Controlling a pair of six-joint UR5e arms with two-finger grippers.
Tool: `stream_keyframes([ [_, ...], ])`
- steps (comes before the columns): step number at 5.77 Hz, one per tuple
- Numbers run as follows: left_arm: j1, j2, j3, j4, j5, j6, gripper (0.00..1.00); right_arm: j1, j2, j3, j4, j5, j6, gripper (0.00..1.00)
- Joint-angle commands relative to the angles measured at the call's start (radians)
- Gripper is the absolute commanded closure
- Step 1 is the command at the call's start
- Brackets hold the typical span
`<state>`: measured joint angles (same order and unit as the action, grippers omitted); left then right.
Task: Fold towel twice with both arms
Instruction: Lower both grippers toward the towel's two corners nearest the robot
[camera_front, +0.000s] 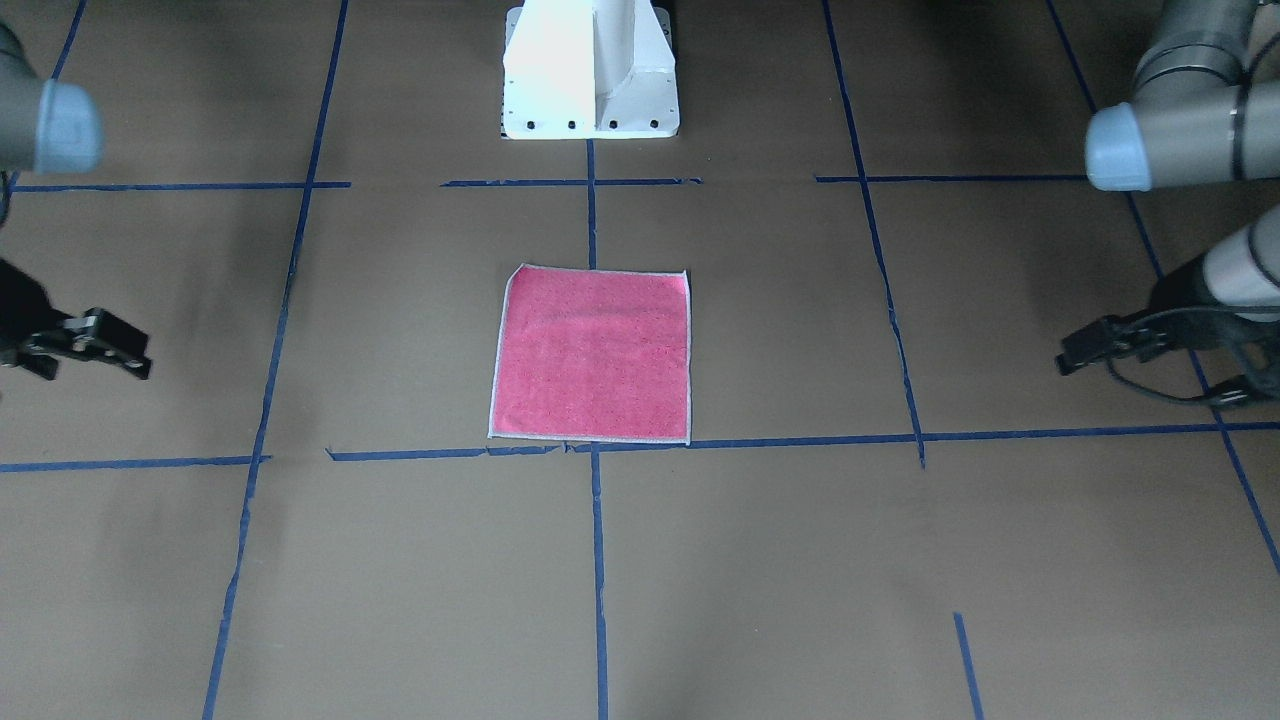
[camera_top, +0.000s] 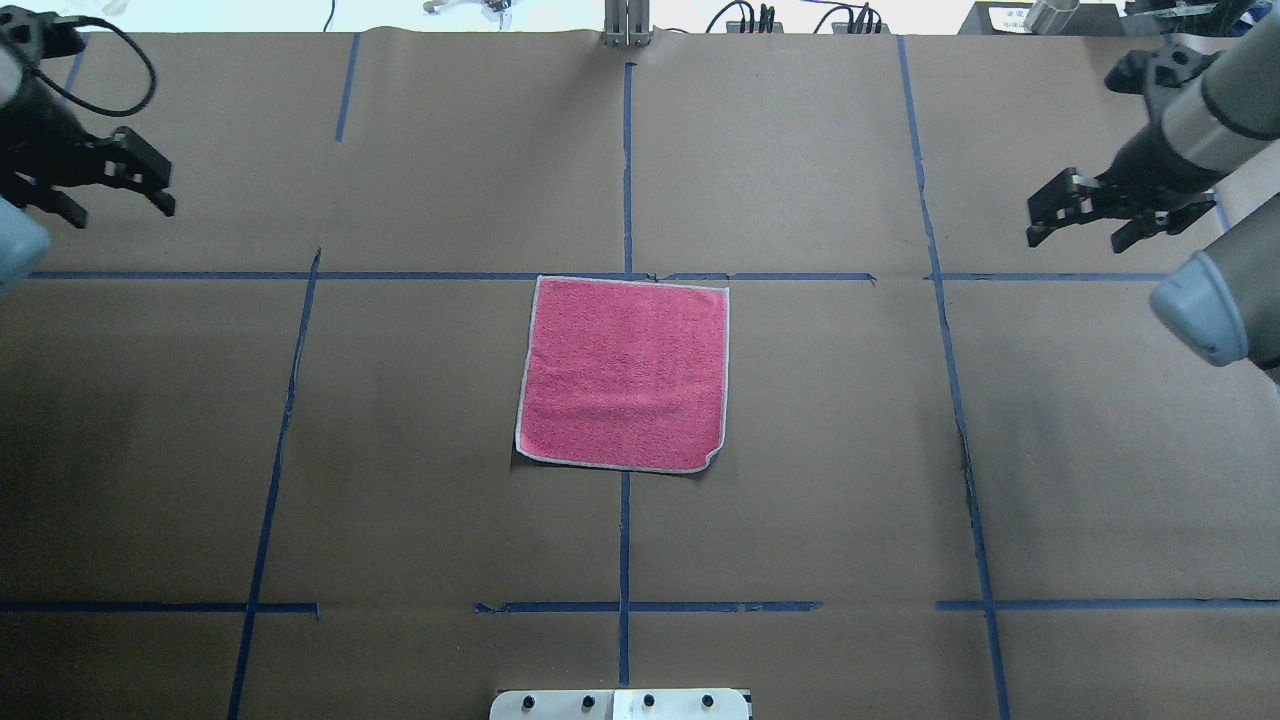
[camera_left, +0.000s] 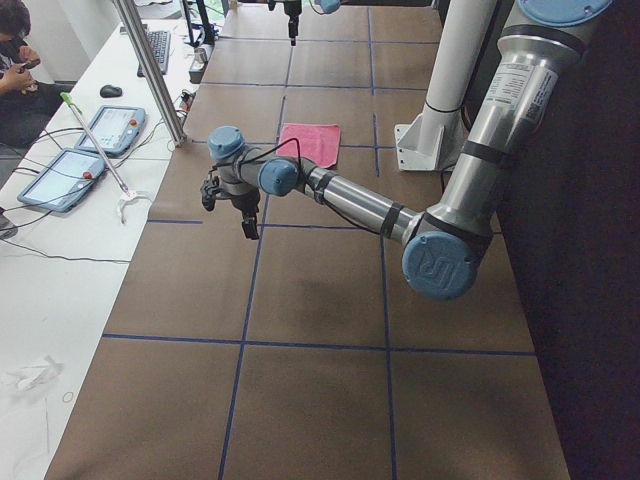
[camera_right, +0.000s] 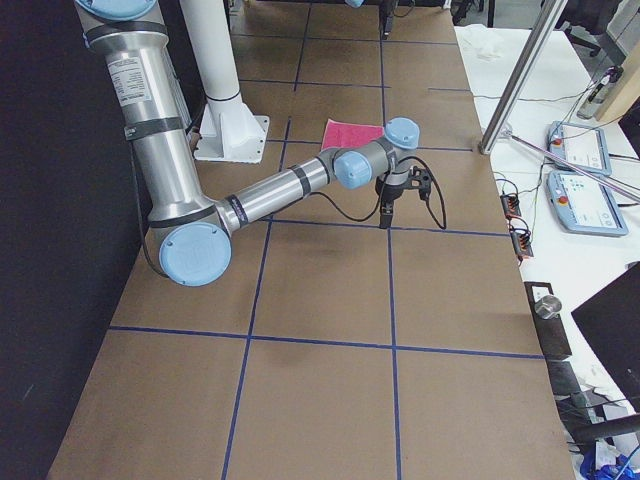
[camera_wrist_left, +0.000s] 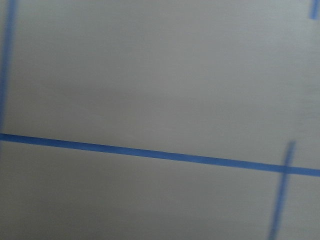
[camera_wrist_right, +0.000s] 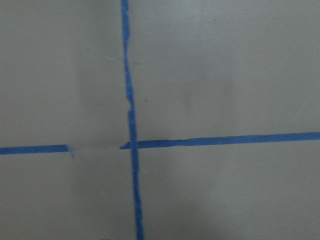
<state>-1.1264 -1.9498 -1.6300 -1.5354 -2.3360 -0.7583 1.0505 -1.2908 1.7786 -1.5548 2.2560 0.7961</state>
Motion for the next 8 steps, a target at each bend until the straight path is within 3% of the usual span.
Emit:
stream_keyframes([
  [1, 0.173, -0.121, -0.016, -0.002, 0.045, -0.314, 0.00, -0.204, 0.054, 0.118, -0.004, -0.102, 0.350, 0.00],
  [2, 0.300, -0.138, -0.052, -0.003, 0.119, -0.464, 0.00, -0.321, 0.059, 0.172, -0.004, -0.181, 0.520, 0.00],
  [4, 0.426, -0.184, -0.074, -0.011, 0.194, -0.739, 0.00, -0.539, 0.141, 0.176, -0.005, -0.384, 0.792, 0.00],
  [5, 0.485, -0.201, -0.074, -0.009, 0.246, -0.804, 0.00, -0.599, 0.181, 0.158, -0.020, -0.444, 0.820, 0.00],
  [6, 0.535, -0.211, -0.073, -0.014, 0.251, -0.896, 0.00, -0.627, 0.244, 0.128, -0.106, -0.478, 0.822, 0.00],
  [8, 0.617, -0.233, -0.073, -0.017, 0.319, -0.979, 0.00, -0.655, 0.260, 0.050, -0.084, -0.516, 0.830, 0.00],
])
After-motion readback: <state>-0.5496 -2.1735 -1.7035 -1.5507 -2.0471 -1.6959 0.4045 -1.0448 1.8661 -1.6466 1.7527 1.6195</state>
